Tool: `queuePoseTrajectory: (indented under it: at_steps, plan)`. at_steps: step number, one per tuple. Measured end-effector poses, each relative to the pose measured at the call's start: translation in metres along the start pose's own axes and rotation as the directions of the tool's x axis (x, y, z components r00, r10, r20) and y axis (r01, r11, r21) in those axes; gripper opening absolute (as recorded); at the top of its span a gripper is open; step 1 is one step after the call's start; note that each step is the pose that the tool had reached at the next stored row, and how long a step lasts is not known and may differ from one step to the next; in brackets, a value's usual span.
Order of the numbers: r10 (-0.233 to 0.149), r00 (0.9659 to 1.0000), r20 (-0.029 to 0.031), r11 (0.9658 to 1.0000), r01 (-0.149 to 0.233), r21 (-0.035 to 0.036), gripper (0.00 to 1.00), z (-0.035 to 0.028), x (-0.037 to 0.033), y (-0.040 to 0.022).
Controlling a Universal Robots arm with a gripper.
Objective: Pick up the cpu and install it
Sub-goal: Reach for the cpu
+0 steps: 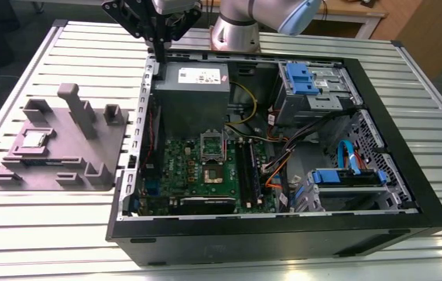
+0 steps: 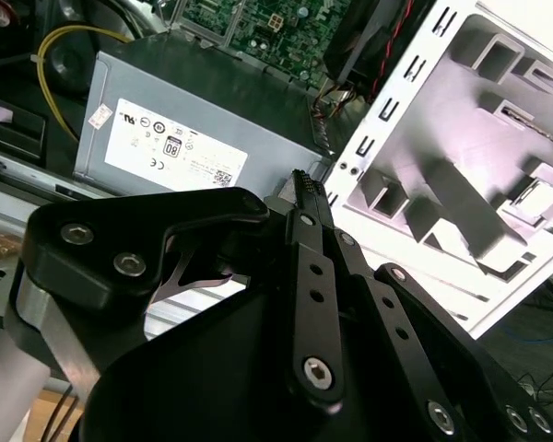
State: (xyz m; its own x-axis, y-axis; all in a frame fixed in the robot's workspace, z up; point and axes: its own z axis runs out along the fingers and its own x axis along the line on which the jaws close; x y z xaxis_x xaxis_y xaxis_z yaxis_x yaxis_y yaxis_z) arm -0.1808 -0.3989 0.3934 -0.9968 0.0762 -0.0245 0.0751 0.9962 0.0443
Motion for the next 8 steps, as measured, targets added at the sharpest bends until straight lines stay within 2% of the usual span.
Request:
queuePoseTrajectory:
  at_steps: [8]
  plan:
    - [0.000,1.0000,0.0001,1.0000,0.000,-0.0001,0.10,-0.0001,0.0036,-0.0003]
